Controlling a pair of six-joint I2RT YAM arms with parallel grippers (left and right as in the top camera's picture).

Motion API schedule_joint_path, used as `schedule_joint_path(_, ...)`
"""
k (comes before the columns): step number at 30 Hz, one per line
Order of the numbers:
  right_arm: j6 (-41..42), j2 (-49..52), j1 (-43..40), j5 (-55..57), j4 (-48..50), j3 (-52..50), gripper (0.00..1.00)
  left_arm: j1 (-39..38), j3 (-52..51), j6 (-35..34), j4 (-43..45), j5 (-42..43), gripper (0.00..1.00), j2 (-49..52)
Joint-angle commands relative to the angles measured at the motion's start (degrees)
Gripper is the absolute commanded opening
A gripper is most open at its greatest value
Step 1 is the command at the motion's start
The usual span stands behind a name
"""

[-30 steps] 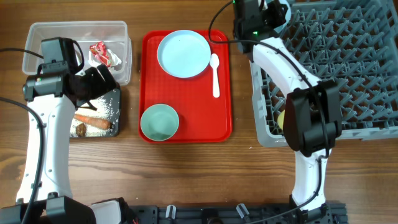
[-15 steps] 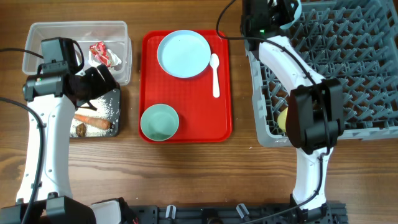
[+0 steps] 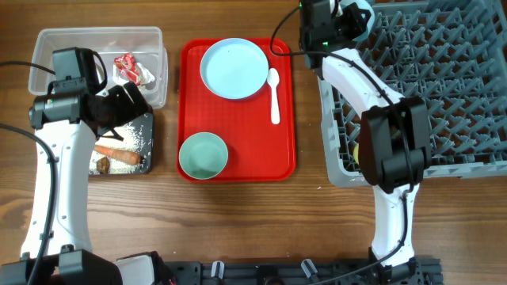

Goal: Sort waste into correct bins and load items into the dishwasher rack
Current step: 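Carry the white bowl to the rack and set it in with right gripper, then grasp the light-green bowl rim with right gripper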

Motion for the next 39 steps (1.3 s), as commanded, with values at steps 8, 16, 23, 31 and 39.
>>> schedule_joint_path(8,-1.09,1.38,6.25,-0.02,-0.52,0.15,0.51,0.22,1.01,0.09,0.15,0.48,1.00,0.37)
schedule_joint_path(16,0.46,1.38,9.51,-0.61,-0.50,0.17,1.00,0.22,1.01,0.09,0.15,0.48,1.00,0.39)
schedule_joint_path(23,13.05,-1.73,11.04,-3.06,-1.25,0.17,0.99,0.22,1.01,0.11,0.15,0.50,1.00,0.37)
schedule_joint_path(31,30.10,-10.38,15.21,-29.20,-19.15,0.17,1.00,0.22,1.01,0.11,0.15,0.48,1.00,0.37)
schedule_joint_path(39,55.43,-11.78,16.94,-79.36,-39.36,-0.13,1.00,0.22,1.01,0.11,0.15,0.48,1.00,0.37)
